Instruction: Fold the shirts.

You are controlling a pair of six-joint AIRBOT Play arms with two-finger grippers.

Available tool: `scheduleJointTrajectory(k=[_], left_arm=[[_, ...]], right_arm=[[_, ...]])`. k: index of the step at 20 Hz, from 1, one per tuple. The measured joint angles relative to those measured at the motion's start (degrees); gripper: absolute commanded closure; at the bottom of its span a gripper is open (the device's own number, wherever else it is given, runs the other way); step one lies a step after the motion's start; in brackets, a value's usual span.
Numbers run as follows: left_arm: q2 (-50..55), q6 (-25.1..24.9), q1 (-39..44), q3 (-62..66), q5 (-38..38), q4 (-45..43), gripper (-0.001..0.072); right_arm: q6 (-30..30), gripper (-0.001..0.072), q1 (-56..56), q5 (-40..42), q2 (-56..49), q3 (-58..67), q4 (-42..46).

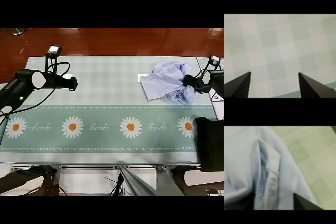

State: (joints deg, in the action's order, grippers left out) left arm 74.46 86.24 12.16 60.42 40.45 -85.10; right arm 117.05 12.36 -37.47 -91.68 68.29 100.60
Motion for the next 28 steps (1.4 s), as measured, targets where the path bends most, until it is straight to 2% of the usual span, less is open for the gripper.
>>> scheduleJointTrajectory(k=[1, 3, 6, 9, 12, 15, 21, 26, 28], left_arm=[[0.42, 0.00, -0.17, 0.00, 0.70, -0.11, 0.0006], [0.83, 0.00, -1.05, 0.59, 4.13, -0.28, 0.0006], [0.66, 0.00, -4.33, 3.39, 13.57, -0.68, 0.0007], [-2.51, 0.00, -9.05, 5.27, 22.88, -0.90, 0.0007], [-10.82, 0.02, -11.80, 3.87, 27.08, 1.42, 0.0006], [-23.12, 0.48, -12.09, -1.03, 27.17, 6.75, 0.0007], [-45.62, 5.40, -11.17, -14.99, 26.95, 13.42, 0.0007], [-53.16, 7.30, -10.97, -22.18, 26.29, 15.93, 0.0007], [-53.99, 7.69, -10.97, -23.63, 25.24, 17.00, 0.0006]], right_arm=[[-2.86, 0.0698, 0.61, -0.31, -1.05, 0.22, -3.98], [-9.81, 0.0689, 1.40, -2.80, -2.14, 2.25, -12.15], [-18.80, 0.0689, 1.70, -8.28, -0.70, 10.51, -21.79], [-23.34, 0.0689, 0.39, -12.33, 4.24, 22.43, -26.49], [-25.99, 0.0690, -2.19, -14.32, 10.49, 33.22, -28.63], [-28.50, 0.0690, -6.45, -15.72, 17.20, 41.05, -29.38], [-33.48, 0.0690, -16.55, -15.98, 28.33, 48.11, -28.59], [-36.04, 0.0689, -25.31, -22.23, 33.33, 48.46, -28.55], [-36.02, 0.0689, -30.01, -26.75, 33.97, 44.22, -29.29]])
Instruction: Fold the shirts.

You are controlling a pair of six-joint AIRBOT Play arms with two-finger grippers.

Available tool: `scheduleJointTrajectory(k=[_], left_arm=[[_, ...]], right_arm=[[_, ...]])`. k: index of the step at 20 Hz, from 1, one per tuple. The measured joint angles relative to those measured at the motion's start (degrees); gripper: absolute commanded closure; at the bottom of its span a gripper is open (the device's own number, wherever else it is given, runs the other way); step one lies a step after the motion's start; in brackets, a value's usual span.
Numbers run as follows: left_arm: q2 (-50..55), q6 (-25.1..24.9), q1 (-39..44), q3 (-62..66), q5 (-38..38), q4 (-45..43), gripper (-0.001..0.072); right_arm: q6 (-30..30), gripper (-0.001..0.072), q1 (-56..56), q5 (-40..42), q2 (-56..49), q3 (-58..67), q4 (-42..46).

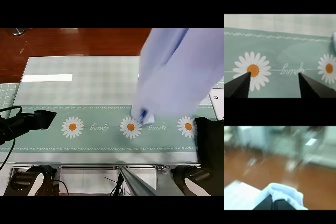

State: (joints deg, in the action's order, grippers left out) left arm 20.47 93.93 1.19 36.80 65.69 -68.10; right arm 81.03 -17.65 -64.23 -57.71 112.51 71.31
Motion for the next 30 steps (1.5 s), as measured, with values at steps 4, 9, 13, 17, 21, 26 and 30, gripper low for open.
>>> scheduleJointTrajectory(k=[4, 9, 13, 17, 21, 26, 30], left_arm=[[0.68, 0.37, 0.00, -1.20, -1.60, 1.29, 0.0007], [4.61, 0.09, 0.00, -1.57, -1.29, 2.60, 0.0007], [9.49, -1.25, 0.74, -1.64, -0.96, 3.37, 0.0006], [12.59, -3.67, -0.48, -1.16, -0.63, 3.15, 0.0006], [13.53, -4.90, -0.63, -3.61, 3.45, 5.86, 0.0006], [17.86, -8.02, 5.77, -15.61, -2.05, 20.50, 0.0007], [26.91, -11.89, 13.14, -18.10, -14.01, 32.72, 0.0006]], right_arm=[[4.00, 0.0689, -10.99, -0.50, -0.07, -21.42, -1.29], [10.23, 0.0338, -21.90, 15.28, -7.78, -46.90, -9.51], [6.49, 0.0088, -22.97, 17.99, -15.52, -49.05, -21.84], [3.67, 0.0088, -10.60, 8.20, -14.25, -43.01, -23.63], [3.32, 0.0093, 11.65, -1.95, -3.61, -44.22, -14.80], [4.22, 0.0094, 33.48, -3.04, 9.07, -65.31, -10.23], [1.27, 0.0094, 38.93, -0.15, 12.70, -80.32, -15.08]])
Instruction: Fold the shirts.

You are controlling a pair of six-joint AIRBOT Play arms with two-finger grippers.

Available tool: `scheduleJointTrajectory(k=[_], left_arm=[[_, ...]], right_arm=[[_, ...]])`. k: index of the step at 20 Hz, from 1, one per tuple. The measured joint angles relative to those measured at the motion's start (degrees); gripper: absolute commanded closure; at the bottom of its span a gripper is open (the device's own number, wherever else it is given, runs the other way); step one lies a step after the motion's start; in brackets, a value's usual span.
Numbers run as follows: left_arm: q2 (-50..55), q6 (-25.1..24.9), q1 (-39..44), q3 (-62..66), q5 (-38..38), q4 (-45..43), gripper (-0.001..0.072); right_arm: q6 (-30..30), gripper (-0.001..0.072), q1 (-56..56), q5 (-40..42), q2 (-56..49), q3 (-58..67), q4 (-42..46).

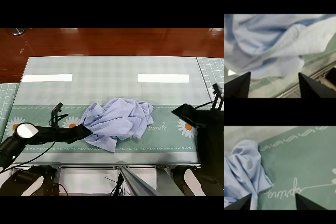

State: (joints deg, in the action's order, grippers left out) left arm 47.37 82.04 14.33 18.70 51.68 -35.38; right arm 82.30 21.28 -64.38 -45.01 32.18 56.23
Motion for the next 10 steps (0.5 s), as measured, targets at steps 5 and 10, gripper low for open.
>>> scheduleJointTrajectory(k=[5, 10], left_arm=[[13.33, -3.50, 4.76, 6.38, -7.34, 4.90, 0.0007], [24.24, -6.97, 6.03, 15.56, -8.24, 6.23, 0.0681]], right_arm=[[-2.58, 0.0095, 1.66, 1.86, 1.09, -5.99, -2.91], [-4.39, 0.0094, 1.99, 2.21, 0.87, -7.15, -3.78]])
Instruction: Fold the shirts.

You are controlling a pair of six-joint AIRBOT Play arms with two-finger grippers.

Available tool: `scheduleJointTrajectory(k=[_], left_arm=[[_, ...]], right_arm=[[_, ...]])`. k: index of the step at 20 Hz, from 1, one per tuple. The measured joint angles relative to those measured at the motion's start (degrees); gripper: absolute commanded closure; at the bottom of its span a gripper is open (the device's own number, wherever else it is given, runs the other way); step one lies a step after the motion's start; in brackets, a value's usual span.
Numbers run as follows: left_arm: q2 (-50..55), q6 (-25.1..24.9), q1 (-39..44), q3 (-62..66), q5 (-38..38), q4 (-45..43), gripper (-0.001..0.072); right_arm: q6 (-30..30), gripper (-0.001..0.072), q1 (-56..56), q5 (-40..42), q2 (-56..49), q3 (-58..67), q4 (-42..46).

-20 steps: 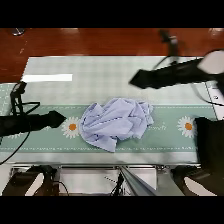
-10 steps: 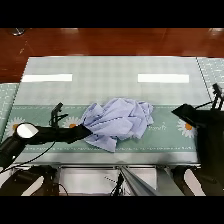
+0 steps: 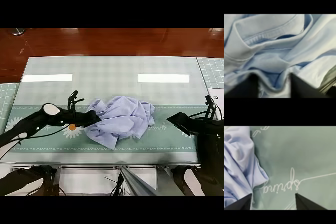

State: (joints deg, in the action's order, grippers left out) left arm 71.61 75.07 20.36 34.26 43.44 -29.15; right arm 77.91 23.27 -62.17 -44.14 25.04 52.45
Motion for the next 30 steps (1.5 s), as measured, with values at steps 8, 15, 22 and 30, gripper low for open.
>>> scheduleJointTrajectory(k=[8, 15, 22, 30], left_arm=[[4.39, -3.74, 0.24, 9.88, 3.93, 0.26, 0.0681], [4.68, -4.13, 0.24, 12.63, 4.79, 0.24, 0.0681], [2.84, -5.53, -3.10, 16.31, 7.65, 0.20, 0.0681], [-9.66, -6.58, -17.40, 43.45, 5.05, 1.31, 0.0681]], right_arm=[[-9.18, 0.0095, -1.33, 3.45, -12.46, 0.22, -12.66], [-12.55, 0.0179, -16.20, 7.67, -27.74, 7.50, -18.47], [-10.84, 0.0689, -24.46, 3.80, -34.18, 22.99, -16.22], [1.14, 0.0689, -24.09, -11.82, -30.64, 75.95, -0.57]])
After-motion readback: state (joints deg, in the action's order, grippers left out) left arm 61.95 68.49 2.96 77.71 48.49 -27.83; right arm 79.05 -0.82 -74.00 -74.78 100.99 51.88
